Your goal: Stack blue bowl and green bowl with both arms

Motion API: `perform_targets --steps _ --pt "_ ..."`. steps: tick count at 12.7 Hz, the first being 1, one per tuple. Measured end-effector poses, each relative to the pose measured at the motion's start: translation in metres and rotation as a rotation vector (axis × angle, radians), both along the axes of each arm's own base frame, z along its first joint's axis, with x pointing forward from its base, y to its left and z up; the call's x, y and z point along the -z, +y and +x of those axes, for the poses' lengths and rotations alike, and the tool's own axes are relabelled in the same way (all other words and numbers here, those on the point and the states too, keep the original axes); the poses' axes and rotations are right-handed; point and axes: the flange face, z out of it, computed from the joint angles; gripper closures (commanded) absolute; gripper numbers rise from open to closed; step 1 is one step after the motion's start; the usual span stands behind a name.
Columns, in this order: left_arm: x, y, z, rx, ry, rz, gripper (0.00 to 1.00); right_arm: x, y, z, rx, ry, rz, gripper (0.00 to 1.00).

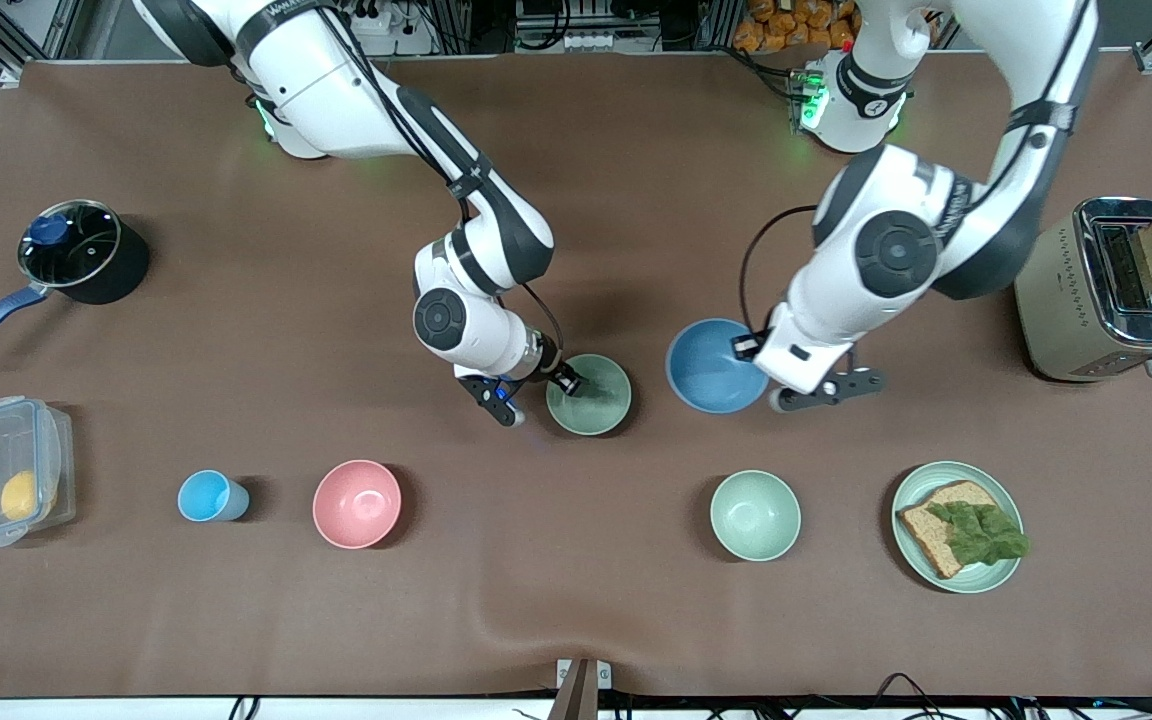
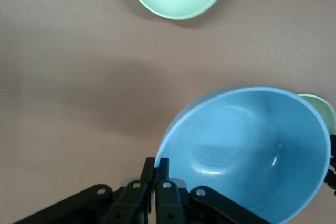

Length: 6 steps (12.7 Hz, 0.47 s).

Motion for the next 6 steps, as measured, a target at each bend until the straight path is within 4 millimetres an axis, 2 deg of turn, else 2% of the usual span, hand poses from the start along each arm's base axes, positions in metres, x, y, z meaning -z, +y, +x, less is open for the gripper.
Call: perform_targets --steps 3,6 --pt "0.026 -0.048 -0.014 -0.029 0.002 -0.016 1.00 -0.034 -0.011 0.017 -0.028 -0.001 -0.006 0.00" --pt "0.051 -0.073 -0.022 -0.044 0.009 -0.029 1.00 -0.058 -0.037 0.026 -0.128 0.013 -0.051 0.00"
